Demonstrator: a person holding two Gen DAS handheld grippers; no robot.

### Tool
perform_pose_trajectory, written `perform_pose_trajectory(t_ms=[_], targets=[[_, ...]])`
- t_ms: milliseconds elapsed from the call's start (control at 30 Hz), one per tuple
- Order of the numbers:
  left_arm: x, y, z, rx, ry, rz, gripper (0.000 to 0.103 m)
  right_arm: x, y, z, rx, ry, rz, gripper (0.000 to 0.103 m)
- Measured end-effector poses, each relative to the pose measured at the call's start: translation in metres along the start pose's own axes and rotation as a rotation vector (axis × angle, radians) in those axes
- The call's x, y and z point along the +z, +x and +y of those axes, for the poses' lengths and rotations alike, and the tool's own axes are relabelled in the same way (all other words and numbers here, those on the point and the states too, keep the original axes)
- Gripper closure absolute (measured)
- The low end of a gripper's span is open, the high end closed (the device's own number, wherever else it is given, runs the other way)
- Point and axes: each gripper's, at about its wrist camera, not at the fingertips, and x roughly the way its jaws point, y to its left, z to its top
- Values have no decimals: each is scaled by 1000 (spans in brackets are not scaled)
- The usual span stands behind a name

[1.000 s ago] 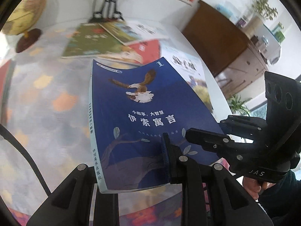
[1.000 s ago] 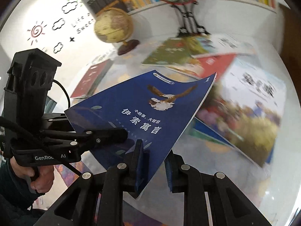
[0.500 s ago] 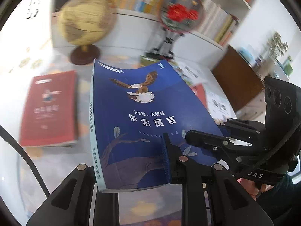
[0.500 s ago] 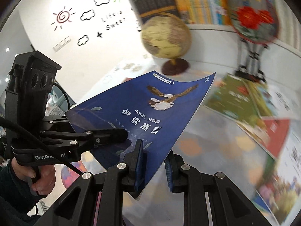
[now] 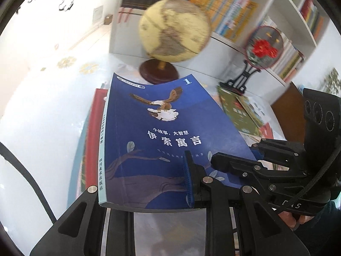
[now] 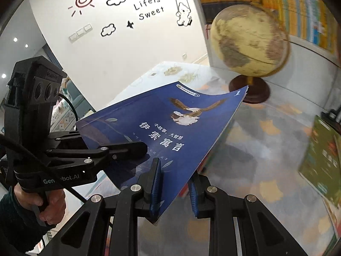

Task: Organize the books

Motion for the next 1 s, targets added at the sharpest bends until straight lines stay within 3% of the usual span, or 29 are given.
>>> perform_pose_trajectory(t_ms=[233, 500, 700, 833, 1000], targets=[[5, 26, 37, -44, -61, 13, 81, 17, 41, -8, -8, 17, 47, 80], [-4, 47, 59, -96, -141, 42, 79, 12, 62, -18, 0, 67, 87, 79], [-18, 56, 69, -65, -196, 91, 70, 2, 77, -19, 21, 101, 141, 77], [-30, 54, 75, -36, -233, 112, 67, -5, 93, -23, 26, 137, 211, 68], [-50, 36, 72, 30, -230, 102, 63, -20, 89, -25, 25, 161, 214, 65]])
